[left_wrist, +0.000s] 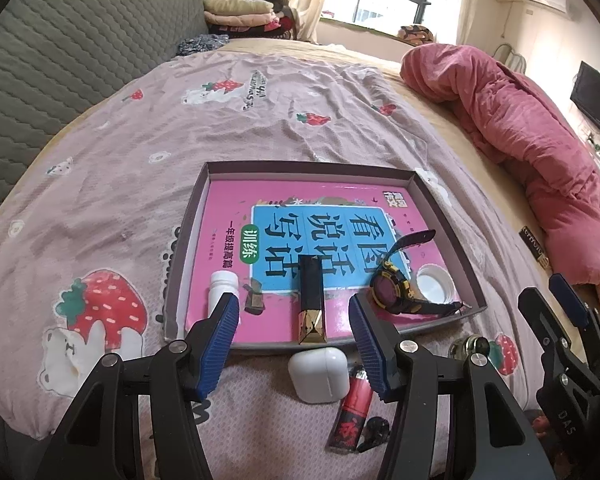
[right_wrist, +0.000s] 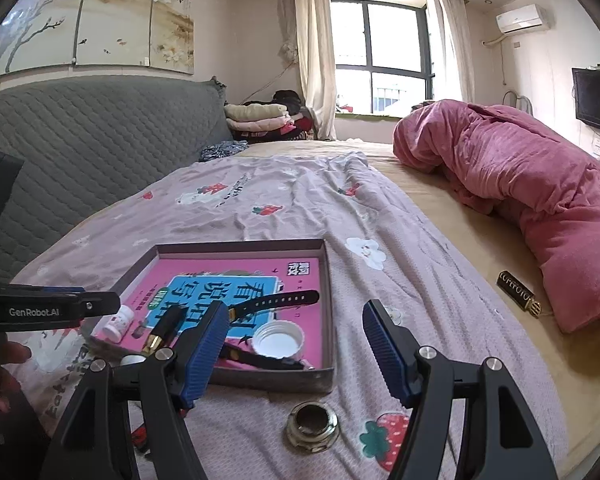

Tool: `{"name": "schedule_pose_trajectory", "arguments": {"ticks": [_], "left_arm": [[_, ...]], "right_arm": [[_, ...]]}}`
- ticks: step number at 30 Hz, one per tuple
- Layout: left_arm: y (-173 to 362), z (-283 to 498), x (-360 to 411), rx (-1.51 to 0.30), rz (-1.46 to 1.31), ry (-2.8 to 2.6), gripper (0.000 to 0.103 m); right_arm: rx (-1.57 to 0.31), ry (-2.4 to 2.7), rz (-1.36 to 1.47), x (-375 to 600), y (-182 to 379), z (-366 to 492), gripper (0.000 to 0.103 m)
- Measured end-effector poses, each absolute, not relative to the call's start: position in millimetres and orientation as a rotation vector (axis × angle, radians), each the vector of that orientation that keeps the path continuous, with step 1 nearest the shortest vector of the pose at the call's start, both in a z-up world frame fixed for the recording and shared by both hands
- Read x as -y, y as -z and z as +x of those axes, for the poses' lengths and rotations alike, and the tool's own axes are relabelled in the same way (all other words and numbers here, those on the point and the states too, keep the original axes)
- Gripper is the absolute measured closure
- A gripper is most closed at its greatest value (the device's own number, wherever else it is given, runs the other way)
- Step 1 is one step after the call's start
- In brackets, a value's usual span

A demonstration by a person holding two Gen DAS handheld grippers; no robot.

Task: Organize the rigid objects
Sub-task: 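Withdraw both open grippers back out of the tray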

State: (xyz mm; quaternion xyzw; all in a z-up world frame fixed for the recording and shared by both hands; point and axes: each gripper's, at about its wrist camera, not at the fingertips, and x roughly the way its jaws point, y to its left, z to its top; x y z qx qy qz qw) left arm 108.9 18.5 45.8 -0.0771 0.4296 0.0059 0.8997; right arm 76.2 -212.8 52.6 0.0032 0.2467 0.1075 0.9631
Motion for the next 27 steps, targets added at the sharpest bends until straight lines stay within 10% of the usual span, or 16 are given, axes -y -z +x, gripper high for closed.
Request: {"name": "schedule_pose_trajectory", "arguments": {"ticks": [27], "left_arm": [[-61.3,61.5,-27.5,-0.872,-0.164,0.03,0.044]], "right_arm": [[-0.482,-0.188,0.03,223.7,-86.3,18.2,0.034]]}}
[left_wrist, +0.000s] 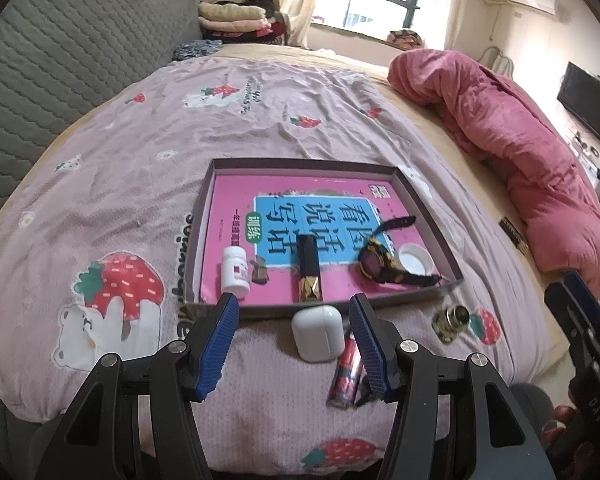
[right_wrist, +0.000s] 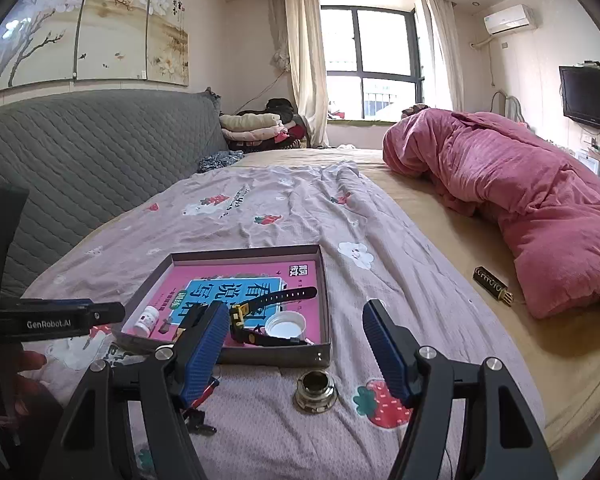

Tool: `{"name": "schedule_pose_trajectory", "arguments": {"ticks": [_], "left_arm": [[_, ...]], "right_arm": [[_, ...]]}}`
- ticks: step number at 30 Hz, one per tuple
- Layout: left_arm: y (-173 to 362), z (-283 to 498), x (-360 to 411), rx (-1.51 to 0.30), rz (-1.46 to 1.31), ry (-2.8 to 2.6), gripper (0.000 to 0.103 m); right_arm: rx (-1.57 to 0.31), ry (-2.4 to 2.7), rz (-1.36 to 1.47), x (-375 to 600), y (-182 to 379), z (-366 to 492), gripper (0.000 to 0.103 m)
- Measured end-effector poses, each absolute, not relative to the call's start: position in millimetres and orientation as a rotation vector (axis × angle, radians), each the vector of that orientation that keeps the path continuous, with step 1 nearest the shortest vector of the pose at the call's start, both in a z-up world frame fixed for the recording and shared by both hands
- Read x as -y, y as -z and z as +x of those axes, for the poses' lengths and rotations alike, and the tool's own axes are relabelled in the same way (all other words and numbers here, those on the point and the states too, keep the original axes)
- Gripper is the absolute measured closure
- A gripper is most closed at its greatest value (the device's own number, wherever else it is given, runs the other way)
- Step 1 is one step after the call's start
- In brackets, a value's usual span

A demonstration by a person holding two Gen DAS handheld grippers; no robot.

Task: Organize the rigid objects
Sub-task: 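Withdraw both open grippers back out of the tray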

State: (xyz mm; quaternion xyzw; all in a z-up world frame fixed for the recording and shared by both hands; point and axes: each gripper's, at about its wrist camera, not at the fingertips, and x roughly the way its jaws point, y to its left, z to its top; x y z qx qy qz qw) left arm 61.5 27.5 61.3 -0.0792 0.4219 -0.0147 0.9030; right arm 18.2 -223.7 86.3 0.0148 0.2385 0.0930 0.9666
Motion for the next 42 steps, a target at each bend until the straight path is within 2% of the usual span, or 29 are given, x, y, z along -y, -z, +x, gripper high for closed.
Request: {"name": "schedule_pose_trajectory", "arguments": {"ticks": [20,42], "left_arm": [[-38.5,32.8,-16.9,-0.947,-0.092,0.06,0.044],[-13.0,22.7,-15.6,-1.027,-0.097,0.068,0.044]], "right_arm": [[-0.532,-0.263,0.005,210.9,-83.6,-4.8,0.034],[-0.733,-0.394,-0.059,173.2,-43.6,3.1,0.034]]}}
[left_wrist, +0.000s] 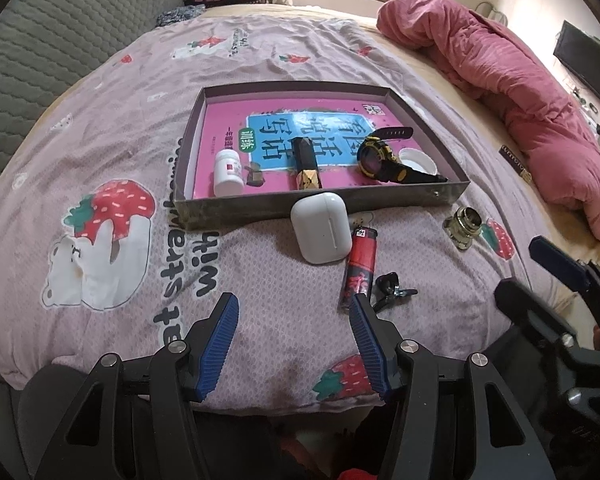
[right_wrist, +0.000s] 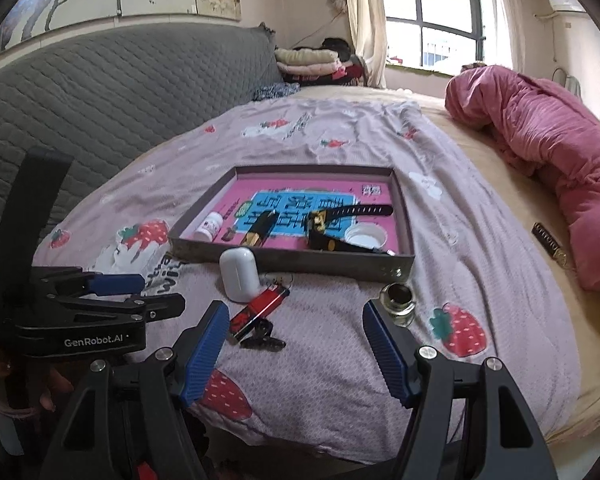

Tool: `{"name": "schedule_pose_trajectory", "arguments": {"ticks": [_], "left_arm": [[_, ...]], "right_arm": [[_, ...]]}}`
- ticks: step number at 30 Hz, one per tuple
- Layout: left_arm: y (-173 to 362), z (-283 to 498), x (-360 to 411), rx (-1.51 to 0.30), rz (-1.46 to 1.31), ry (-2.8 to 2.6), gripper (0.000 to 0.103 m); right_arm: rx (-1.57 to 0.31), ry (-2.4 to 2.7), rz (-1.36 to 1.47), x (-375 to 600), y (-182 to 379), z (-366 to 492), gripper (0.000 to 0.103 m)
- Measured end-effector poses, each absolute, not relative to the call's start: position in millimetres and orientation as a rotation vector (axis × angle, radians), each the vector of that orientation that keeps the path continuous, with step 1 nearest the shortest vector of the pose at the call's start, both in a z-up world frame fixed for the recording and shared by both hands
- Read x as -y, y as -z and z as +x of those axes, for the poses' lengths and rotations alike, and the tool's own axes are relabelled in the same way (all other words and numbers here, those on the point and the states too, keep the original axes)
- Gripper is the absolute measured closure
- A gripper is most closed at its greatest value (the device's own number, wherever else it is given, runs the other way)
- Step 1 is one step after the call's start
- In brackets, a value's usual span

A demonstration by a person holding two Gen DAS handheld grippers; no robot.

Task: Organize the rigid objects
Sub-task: 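Withdraw both open grippers back out of the tray, then move the left gripper to the white earbud case while the right gripper approaches the black keychain clip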

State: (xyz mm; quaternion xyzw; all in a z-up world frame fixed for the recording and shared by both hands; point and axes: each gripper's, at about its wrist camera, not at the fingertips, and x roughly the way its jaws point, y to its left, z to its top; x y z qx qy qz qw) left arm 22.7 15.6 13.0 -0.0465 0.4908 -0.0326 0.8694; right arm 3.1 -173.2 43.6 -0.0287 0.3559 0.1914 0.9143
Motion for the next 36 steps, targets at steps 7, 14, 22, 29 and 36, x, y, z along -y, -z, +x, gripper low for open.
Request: {"name": "schedule_pose_trajectory", "arguments": {"ticks": [7,14,22,29,36], "left_arm": [[-9.1,23.3,-11.9,-1.035,-0.089,0.068,0.044],[-2.5,27.2,-13.0,-1.041,-0.095,0.055,0.044],[4.9,38.0,-14.6,-1.047,-0.111,0.044,0.044],[11.4,52.1,-15.5,-1.051,-0.126,0.038,0.044],[17.2,62.2,-17.0,-1.06,-0.145,0.047,0.044]], "right_arm": [[-0.773,-0.405,-0.078,164.7,-31.6,7.9,0.034],[-0.822,-0.41,-0.07,160.7,-17.6,18.4,0.034],[-0.882,-0.441,-0.073,148.0,4.7,29.7,0.034],[-0.926,-0.457,-0.113,136.8,22.5,35.6,0.034],[-0.951,-0.457,-0.121,131.2,33.7,43.0,0.034]]}}
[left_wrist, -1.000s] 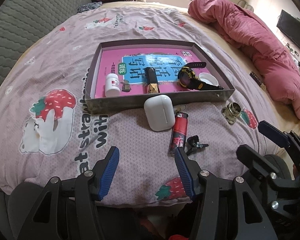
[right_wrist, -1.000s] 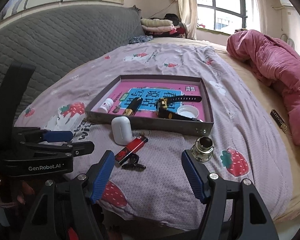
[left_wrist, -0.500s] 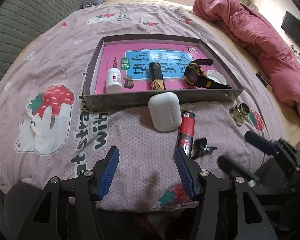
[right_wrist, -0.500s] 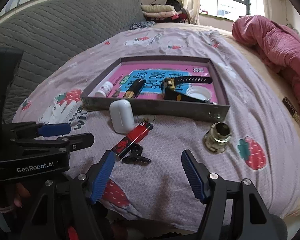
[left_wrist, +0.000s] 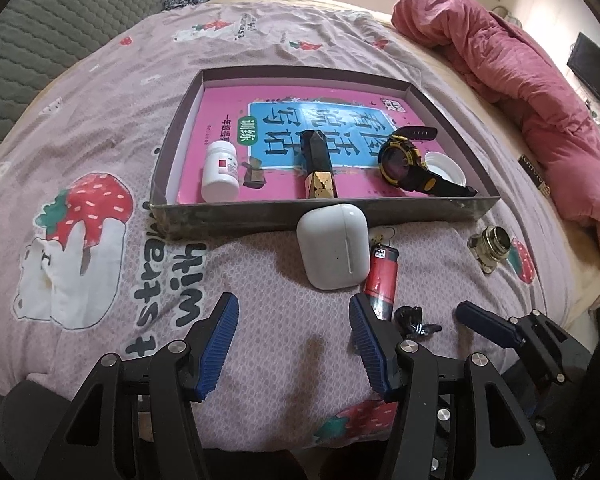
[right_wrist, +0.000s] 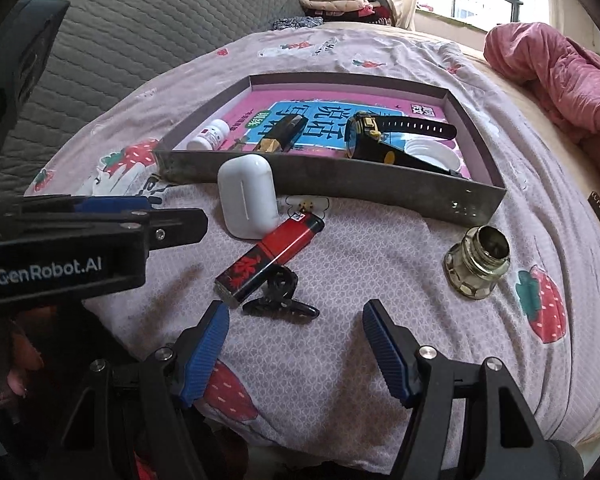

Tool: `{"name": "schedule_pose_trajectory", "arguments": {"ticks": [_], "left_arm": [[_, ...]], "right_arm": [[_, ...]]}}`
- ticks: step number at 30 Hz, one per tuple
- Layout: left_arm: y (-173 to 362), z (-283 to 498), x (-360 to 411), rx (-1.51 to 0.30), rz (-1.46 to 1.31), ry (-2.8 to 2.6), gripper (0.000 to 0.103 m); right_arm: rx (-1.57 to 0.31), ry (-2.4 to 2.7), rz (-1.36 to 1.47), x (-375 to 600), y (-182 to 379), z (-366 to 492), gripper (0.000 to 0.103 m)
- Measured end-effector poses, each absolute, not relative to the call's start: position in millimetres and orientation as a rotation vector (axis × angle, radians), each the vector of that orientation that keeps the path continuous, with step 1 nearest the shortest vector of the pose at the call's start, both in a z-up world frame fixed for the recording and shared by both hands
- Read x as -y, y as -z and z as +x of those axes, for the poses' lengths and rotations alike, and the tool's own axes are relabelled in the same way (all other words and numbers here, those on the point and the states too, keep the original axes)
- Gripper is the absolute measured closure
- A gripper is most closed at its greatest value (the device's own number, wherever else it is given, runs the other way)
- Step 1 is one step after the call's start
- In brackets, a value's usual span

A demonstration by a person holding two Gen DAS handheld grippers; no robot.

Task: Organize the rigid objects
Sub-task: 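Move the left gripper to the white earbud case while the right gripper approaches the black keychain clip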

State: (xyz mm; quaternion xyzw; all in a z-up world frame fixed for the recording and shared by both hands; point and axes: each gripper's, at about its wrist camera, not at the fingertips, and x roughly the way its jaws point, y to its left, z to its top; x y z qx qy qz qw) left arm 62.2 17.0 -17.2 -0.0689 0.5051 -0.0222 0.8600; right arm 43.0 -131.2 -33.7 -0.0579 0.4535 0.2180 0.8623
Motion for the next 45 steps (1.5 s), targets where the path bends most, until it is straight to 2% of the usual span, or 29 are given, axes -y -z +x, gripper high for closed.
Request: {"name": "schedule_pose_trajectory", "arguments": {"ticks": [13,15,19,21,24,34,45], "left_arm": [[24.8,72.7,-17.1,-1.066,-0.152,0.047,0.044],[24.8,74.1,-15.2,-1.064,-0.153,0.051,0.044],[25.9,79.6,-10.3,-1.062,-0.156,0.056,0.044],[26.5,82.5,-8.6,-1.065,-0.162,0.06,0.044],[26.2,86.4,-5.6,-1.063,-0.171,0.064,0.044],[33.7,98.6,-2.7,-1.079,-0.201,0.045,0.044],[35.9,102.3,-1.1,-1.088,-0.208,0.047,0.044]], "right_arm": [[-0.939,-0.413,-0.108,137.1,42.4,58.5,0.036],[-0.933,-0.404,-0.105,139.4,41.7,60.4,0.046],[-0.937,-0.406,-0.063,147.8,42.3,67.6,0.053],[-0.933,-0.402,-0.053,150.3,42.0,70.7,0.061],[-0.931,-0.398,-0.042,153.4,42.5,75.0,0.063],[-0.914,-0.42,-0.017,157.2,43.3,86.4,0.063],[-0.853,-0.46,-0.156,138.6,40.9,90.8,0.063]]}}
